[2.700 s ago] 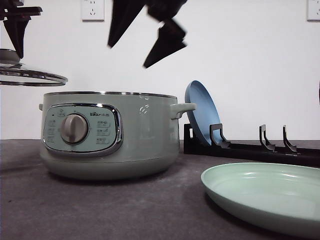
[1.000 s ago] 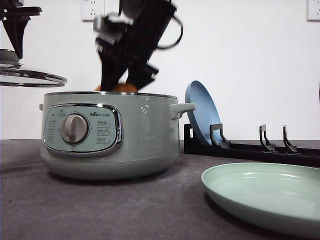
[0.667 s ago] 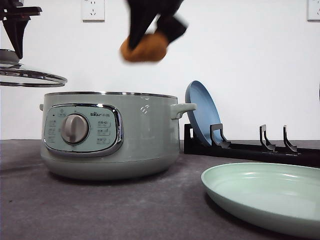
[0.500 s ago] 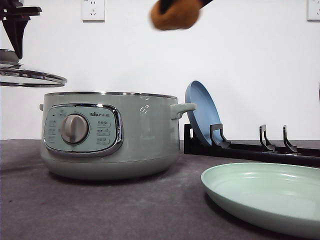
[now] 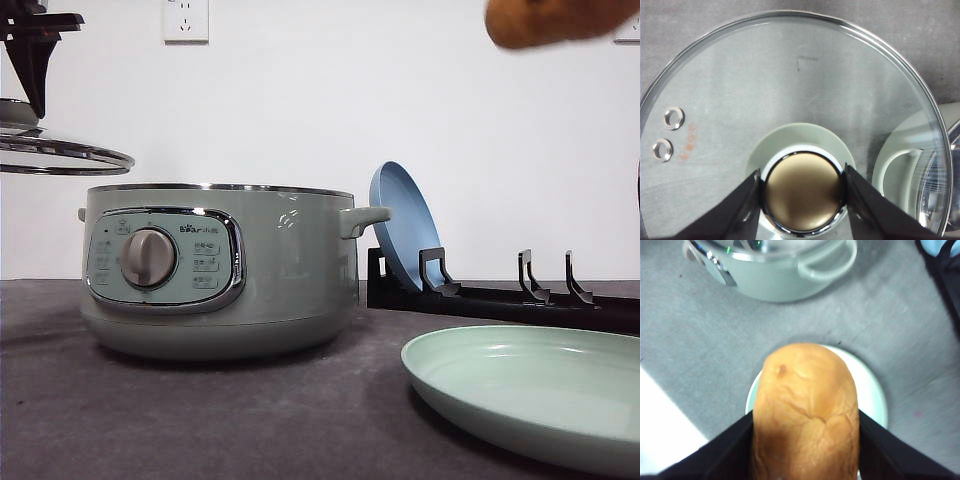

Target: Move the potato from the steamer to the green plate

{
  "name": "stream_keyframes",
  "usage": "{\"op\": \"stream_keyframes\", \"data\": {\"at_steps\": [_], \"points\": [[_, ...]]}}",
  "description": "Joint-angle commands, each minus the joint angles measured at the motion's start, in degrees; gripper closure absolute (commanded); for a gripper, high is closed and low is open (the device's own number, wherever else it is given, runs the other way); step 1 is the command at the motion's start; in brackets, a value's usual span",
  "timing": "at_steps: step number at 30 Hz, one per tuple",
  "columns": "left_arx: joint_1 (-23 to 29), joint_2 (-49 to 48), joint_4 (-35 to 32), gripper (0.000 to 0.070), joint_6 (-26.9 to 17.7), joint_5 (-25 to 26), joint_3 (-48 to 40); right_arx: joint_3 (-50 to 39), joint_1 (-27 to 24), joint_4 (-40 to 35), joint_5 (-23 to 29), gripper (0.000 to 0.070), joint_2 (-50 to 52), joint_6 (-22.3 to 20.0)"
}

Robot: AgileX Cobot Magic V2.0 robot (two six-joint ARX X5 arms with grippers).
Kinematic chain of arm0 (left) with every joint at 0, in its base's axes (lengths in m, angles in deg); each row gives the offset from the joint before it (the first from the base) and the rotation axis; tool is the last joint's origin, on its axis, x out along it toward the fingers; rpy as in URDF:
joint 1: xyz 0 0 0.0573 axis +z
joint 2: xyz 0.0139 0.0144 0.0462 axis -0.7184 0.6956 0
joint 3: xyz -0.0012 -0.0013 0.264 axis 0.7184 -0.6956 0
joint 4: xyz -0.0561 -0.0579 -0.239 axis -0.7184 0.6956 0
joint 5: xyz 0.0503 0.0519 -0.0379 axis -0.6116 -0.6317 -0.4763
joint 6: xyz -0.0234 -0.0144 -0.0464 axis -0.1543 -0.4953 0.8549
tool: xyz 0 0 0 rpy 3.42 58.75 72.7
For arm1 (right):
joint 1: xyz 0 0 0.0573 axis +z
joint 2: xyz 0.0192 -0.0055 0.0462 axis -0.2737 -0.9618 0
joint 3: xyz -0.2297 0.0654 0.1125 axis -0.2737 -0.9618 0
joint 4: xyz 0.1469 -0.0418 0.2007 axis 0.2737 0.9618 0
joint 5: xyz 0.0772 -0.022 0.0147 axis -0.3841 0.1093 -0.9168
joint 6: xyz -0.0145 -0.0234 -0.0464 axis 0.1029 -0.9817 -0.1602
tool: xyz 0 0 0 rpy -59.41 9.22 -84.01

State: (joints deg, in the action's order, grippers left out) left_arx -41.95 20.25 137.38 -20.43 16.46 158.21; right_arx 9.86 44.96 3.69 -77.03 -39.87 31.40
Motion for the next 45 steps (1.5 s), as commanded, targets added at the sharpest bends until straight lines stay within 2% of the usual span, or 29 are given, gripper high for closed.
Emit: {"op": "stream_keyframes", "data": {"at_steps": [1,6,9,16,22,34,36,41,45], "points": [[-0.3,-1.0,-1.3,0.0699,0.4,0.2,2.5,-5.7,0.3,-3.3,0.0,0.0447,1.8,4.4],[-0.3,-1.0,-1.5,0.0699,0.4,0.2,2.5,-21.3,0.3,-15.3,0.2,0.0447,6.1,11.7],[-0.3,-1.0,-1.5,0.0699,0.4,0.2,2.5,-28.3,0.3,-22.1,0.1,0.0447,5.5,14.5],[-0.3,-1.0,-1.6,0.0699,0.4,0.2,2.5,-39.0,0.2,-35.6,0.2,0.0447,1.4,16.8],[-0.3,-1.0,-2.0,0.0699,0.4,0.2,2.5,-40.5,0.2,-41.9,0.4,0.0447,-2.8,16.4],[-0.3,-1.0,-2.3,0.0699,0.5,0.2,2.5,-40.5,-0.1,-43.9,0.2,0.0439,-8.1,16.4],[-0.3,-1.0,-2.3,0.0699,0.5,0.2,2.5,-40.4,-0.1,-43.8,0.2,0.039,-7.9,16.7],[-0.3,-1.0,-2.2,0.0699,0.6,0.2,2.5,-38.7,-0.1,-41.4,0.3,0.0217,-5.6,16.8],[-0.3,-1.0,-2.2,0.0699,0.7,0.3,2.5,-34.7,-0.1,-36.9,0.7,0.0188,-1.8,16.8]]}}
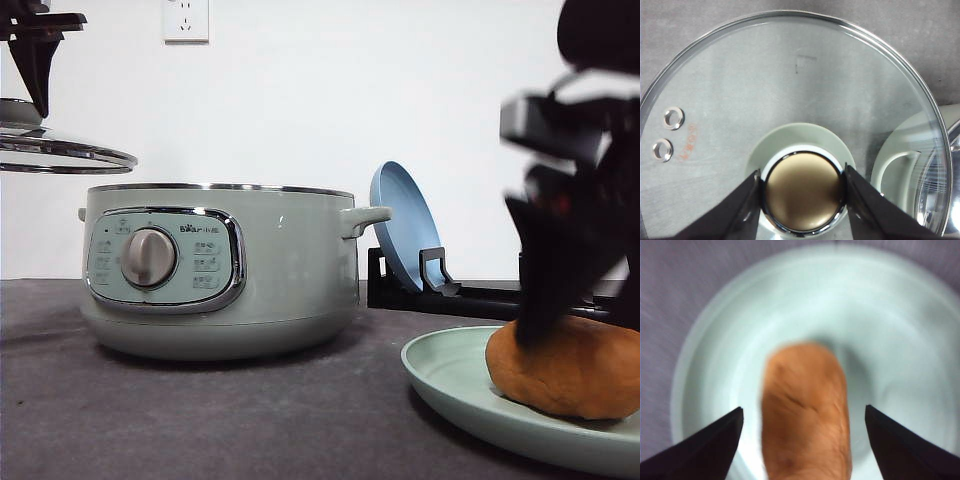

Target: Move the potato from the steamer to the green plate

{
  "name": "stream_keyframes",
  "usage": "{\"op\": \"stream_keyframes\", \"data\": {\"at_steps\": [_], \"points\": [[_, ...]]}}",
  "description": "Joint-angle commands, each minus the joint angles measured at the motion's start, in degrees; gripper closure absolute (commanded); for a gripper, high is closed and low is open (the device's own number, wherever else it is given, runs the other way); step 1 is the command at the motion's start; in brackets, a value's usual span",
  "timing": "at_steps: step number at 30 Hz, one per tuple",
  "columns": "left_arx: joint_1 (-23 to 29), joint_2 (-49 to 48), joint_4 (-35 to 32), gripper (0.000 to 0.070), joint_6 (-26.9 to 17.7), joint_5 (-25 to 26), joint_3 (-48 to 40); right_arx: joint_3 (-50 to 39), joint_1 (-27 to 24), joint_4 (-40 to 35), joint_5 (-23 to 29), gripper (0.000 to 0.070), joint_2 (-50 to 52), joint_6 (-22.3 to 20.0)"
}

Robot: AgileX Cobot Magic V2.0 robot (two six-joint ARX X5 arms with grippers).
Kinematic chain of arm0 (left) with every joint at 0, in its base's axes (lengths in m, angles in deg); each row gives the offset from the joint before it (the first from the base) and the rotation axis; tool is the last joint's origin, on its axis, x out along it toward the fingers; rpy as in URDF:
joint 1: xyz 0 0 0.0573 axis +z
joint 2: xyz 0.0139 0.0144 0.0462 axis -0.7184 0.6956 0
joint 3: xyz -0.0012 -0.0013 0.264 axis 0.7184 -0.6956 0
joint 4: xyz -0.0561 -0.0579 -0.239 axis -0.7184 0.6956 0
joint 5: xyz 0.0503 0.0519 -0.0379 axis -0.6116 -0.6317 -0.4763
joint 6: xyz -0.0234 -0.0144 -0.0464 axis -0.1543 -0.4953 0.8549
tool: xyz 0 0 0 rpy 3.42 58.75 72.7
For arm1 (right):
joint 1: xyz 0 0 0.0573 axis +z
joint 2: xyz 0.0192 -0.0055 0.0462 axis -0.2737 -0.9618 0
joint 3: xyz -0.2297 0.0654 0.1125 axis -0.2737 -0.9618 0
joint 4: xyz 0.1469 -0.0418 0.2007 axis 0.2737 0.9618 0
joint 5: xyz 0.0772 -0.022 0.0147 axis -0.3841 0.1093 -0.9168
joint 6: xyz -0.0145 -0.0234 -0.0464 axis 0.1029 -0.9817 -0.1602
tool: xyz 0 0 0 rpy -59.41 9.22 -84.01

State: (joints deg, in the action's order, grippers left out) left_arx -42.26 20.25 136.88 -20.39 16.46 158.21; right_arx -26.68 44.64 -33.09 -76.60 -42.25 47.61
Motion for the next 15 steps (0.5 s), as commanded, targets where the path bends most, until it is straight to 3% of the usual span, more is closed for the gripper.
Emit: {"op": "stream_keyframes", "data": {"at_steps": [1,6,15], "points": [[0.0,-1.0,-1.7,0.0699,0.7,0.3,2.5,3.3,0.2,1.4,0.2,0.0169,1.8,0.6],[0.0,-1.0,-1.7,0.0699,0.7,0.3,2.5,11.9,0.5,10.8,-0.5,0.0064,7.7,2.5],[-0.3,-1.0,-1.7,0.0699,0.7,0.3,2.5,27.3,1.0,22.8,-0.4,0.0064,18.3,5.4]]}}
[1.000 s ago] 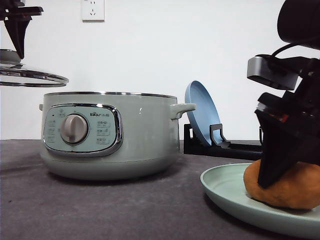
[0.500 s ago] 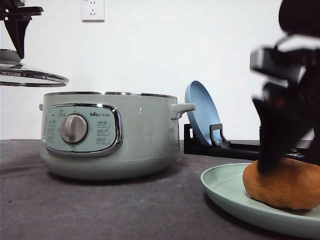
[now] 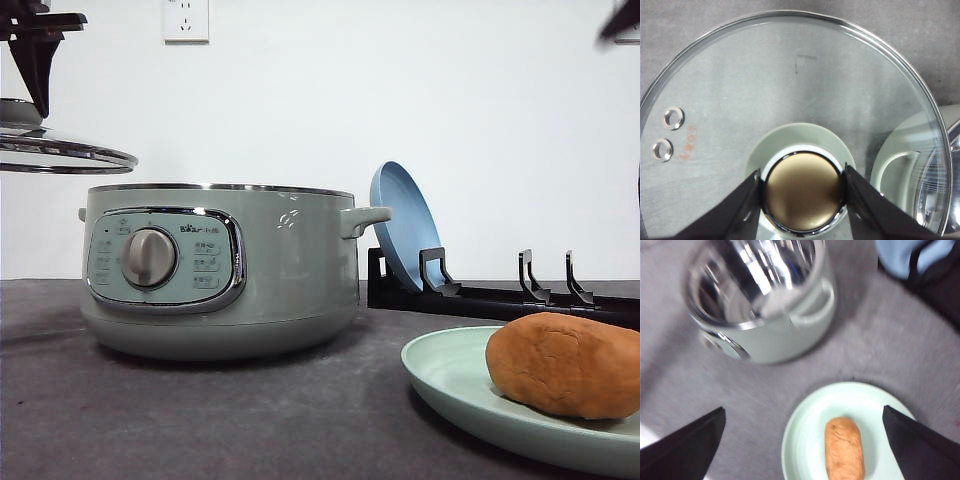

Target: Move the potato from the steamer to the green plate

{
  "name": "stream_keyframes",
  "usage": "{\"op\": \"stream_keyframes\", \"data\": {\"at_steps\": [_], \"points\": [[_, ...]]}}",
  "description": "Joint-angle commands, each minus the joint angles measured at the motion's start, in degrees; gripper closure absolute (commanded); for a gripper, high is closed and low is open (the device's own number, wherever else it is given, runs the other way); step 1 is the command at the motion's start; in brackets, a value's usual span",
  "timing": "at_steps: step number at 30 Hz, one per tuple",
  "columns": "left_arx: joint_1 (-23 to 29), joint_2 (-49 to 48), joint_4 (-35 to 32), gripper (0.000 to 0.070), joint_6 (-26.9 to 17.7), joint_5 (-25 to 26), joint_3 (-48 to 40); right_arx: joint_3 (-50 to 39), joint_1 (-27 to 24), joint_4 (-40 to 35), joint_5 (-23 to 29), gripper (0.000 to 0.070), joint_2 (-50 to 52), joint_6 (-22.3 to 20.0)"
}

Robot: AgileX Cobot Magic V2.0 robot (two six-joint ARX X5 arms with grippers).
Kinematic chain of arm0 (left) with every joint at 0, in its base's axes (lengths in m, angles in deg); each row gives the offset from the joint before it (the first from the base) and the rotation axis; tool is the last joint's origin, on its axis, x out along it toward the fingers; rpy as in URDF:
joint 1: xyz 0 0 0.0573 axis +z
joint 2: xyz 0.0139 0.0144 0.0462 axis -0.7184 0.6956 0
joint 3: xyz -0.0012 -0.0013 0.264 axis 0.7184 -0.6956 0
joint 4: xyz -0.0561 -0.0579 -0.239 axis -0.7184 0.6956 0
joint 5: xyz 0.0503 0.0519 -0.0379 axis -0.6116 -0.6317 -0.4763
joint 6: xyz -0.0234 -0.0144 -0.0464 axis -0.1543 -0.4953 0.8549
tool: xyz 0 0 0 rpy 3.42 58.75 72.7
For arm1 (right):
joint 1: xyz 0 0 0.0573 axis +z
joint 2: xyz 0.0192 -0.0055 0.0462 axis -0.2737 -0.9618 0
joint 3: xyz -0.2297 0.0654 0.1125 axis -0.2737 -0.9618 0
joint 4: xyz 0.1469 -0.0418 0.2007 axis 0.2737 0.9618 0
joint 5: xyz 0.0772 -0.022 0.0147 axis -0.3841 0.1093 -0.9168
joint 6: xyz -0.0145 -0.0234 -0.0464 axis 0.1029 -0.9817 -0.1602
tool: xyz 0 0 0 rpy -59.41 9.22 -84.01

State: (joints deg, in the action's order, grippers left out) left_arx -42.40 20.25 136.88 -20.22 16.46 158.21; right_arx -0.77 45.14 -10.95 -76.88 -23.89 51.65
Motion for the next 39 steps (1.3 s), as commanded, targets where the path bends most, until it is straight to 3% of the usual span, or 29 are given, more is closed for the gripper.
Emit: {"op": "stream_keyframes", "data": {"at_steps": [1,9,25,39], "points": [[-0.2,-1.0,-1.6,0.0699,0.6,0.3,2.5,3.0,0.5,2.0,-0.1,0.0064,0.9,1.6],[-1.4,-1.0,-1.7,0.0699,0.8,0.3,2.5,9.6,0.5,8.3,0.0,0.0065,7.1,2.5],[-6.5,-1.0,-1.9,0.0699,0.7,0.3,2.5,9.8,0.5,9.0,-0.1,0.0065,11.9,4.1],[-21.5,-1.0,-0.6,0.0699,0.3,0.2,2.5,9.8,0.5,8.9,0.1,0.0065,11.9,4.0]]}}
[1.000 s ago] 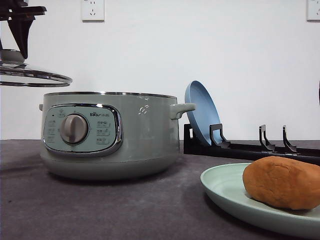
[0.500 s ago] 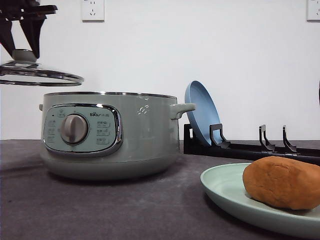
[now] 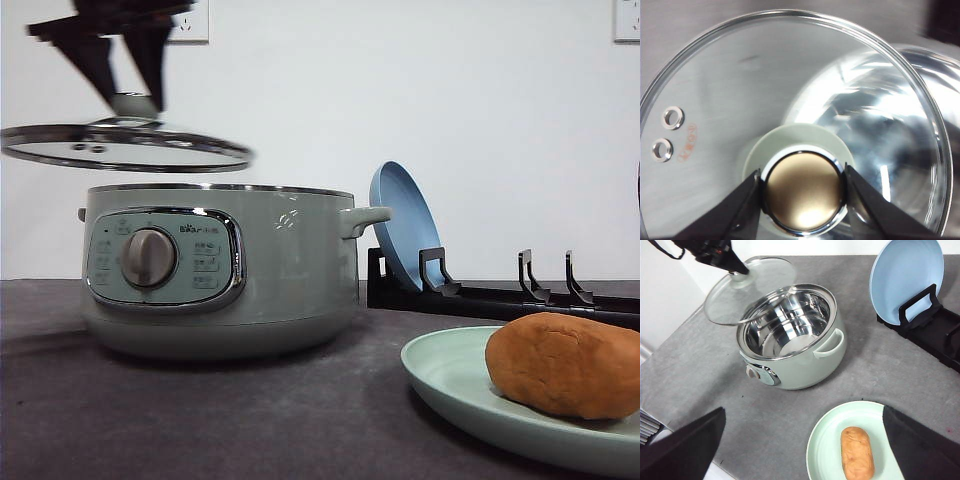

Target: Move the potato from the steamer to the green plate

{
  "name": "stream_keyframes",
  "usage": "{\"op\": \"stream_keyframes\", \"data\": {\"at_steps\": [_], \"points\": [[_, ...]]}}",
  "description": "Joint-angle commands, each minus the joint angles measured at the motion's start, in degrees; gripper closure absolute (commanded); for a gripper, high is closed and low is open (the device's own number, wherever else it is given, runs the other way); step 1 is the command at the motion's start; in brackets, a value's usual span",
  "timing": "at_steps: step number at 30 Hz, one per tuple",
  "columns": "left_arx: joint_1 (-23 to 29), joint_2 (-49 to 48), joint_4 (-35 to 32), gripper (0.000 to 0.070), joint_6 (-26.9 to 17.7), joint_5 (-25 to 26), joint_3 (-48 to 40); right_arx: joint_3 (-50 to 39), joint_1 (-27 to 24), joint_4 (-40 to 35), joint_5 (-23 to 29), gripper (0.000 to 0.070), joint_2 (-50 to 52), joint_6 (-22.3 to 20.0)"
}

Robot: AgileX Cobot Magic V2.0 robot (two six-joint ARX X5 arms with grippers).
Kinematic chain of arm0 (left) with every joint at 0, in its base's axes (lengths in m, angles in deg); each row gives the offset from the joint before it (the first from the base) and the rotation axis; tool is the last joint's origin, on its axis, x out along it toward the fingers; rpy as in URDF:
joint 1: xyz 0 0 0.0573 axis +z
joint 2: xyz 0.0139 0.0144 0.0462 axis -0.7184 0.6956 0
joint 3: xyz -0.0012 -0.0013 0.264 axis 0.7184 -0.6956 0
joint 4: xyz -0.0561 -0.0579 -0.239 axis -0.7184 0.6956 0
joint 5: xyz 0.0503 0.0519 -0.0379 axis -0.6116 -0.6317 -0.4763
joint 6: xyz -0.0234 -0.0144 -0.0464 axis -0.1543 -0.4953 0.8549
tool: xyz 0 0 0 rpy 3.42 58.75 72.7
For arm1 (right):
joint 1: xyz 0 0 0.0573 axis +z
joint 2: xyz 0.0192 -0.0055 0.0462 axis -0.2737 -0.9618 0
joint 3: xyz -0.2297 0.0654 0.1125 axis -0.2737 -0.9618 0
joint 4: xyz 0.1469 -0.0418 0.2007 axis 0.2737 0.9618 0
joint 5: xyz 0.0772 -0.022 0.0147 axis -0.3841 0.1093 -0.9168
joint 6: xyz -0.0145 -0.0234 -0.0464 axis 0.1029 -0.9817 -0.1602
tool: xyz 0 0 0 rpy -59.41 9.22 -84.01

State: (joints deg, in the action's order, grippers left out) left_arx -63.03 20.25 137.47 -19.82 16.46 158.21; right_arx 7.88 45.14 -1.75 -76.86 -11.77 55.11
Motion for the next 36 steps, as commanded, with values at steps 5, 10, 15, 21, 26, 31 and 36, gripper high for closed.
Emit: {"op": "stream_keyframes", "data": {"at_steps": [5,10,15,21,26,31,36], "points": [[-5.8,-1.0,-1.1,0.0699,-1.0,0.2,2.4,1.1,0.5,-0.3,0.1,0.0065,-0.2,0.5],[-8.4,-1.0,-1.0,0.0699,-1.1,0.2,2.3,1.1,0.5,-0.5,0.1,0.0066,-0.2,0.5],[-9.2,-1.0,-1.3,0.0699,-1.1,0.2,2.0,1.1,0.5,-0.7,0.1,0.0066,-0.2,0.5],[-9.6,-0.8,-1.9,0.0699,-1.1,0.2,1.0,1.1,0.5,-1.3,0.1,0.0066,-0.2,0.5],[-9.9,-0.7,-2.4,0.0699,-1.1,0.2,-0.1,1.1,0.5,-2.0,0.1,0.0066,-0.2,0.5],[-10.0,-0.7,-4.0,0.0699,-1.1,0.2,-2.3,1.1,0.5,-2.0,0.0,0.0066,-0.2,0.5],[-10.3,-0.5,-5.4,0.0699,-1.1,0.2,-3.1,1.1,0.5,-2.0,0.1,0.0065,-0.2,0.5]]}}
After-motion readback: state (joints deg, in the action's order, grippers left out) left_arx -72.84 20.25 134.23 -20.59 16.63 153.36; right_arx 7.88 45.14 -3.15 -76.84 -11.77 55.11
